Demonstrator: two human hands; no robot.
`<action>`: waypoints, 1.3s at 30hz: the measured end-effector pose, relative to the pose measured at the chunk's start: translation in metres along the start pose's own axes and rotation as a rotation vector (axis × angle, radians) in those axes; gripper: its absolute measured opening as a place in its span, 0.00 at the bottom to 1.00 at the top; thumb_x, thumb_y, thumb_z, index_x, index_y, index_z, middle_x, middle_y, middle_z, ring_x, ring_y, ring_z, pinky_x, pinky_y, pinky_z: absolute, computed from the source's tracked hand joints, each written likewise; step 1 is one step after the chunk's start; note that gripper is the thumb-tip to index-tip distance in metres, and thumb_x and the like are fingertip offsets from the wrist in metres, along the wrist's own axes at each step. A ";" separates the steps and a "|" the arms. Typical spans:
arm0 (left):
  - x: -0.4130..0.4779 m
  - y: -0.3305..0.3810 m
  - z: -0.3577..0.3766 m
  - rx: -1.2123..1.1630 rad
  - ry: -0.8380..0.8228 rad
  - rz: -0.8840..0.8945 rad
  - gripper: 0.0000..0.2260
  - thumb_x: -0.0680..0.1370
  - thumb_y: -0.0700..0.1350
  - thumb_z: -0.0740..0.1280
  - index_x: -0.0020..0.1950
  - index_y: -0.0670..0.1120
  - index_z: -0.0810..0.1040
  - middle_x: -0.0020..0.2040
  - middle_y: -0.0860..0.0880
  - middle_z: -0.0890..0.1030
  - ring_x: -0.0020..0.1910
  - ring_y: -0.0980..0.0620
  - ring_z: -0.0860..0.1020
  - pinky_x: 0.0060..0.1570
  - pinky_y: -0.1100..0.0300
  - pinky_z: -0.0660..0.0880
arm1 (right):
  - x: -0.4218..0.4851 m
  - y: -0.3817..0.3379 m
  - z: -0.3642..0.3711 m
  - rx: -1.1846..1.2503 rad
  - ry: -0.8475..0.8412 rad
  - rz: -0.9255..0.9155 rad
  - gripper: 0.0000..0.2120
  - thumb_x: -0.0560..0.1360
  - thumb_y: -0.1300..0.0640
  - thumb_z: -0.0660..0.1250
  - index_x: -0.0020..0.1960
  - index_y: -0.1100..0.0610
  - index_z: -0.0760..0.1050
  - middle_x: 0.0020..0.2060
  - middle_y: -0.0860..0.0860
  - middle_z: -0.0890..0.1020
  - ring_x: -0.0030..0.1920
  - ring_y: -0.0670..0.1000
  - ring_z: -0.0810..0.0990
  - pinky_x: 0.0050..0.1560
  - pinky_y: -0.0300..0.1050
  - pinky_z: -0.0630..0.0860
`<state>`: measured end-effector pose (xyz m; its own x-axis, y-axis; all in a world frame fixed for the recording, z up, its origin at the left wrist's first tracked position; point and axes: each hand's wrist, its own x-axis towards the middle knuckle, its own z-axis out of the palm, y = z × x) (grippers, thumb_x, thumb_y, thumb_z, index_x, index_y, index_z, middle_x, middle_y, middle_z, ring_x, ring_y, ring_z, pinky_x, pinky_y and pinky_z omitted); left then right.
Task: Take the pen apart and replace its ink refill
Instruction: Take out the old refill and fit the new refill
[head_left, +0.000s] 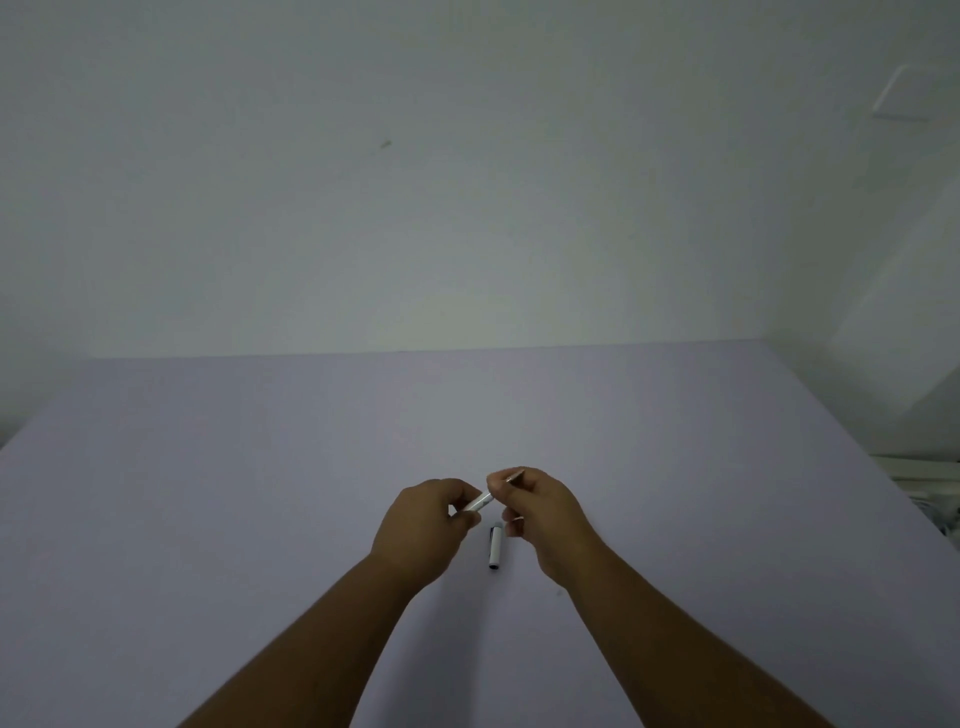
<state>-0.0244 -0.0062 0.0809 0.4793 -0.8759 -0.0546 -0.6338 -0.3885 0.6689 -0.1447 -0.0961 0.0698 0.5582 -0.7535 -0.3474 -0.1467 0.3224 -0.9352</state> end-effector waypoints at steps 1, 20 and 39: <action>0.000 0.001 0.001 0.022 -0.010 0.017 0.05 0.74 0.47 0.68 0.49 0.53 0.81 0.40 0.58 0.78 0.36 0.58 0.75 0.35 0.69 0.68 | 0.001 0.001 0.000 -0.049 0.032 0.023 0.09 0.71 0.48 0.71 0.39 0.54 0.77 0.31 0.50 0.75 0.31 0.48 0.72 0.33 0.41 0.73; -0.003 0.007 0.003 0.035 0.006 0.042 0.05 0.75 0.47 0.67 0.49 0.52 0.80 0.41 0.57 0.78 0.37 0.57 0.75 0.35 0.69 0.67 | -0.002 -0.001 0.001 -0.049 0.120 0.067 0.15 0.70 0.44 0.71 0.40 0.57 0.75 0.30 0.51 0.73 0.30 0.48 0.71 0.33 0.41 0.74; -0.005 0.004 0.005 0.016 0.024 0.027 0.04 0.75 0.47 0.68 0.48 0.52 0.80 0.39 0.59 0.76 0.34 0.59 0.74 0.35 0.70 0.66 | -0.002 0.003 0.002 -0.094 0.094 0.037 0.16 0.68 0.42 0.71 0.38 0.56 0.75 0.27 0.49 0.73 0.26 0.47 0.71 0.31 0.40 0.72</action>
<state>-0.0328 -0.0048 0.0799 0.4764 -0.8790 -0.0188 -0.6561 -0.3697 0.6580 -0.1444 -0.0923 0.0678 0.4723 -0.7941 -0.3826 -0.2445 0.2990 -0.9224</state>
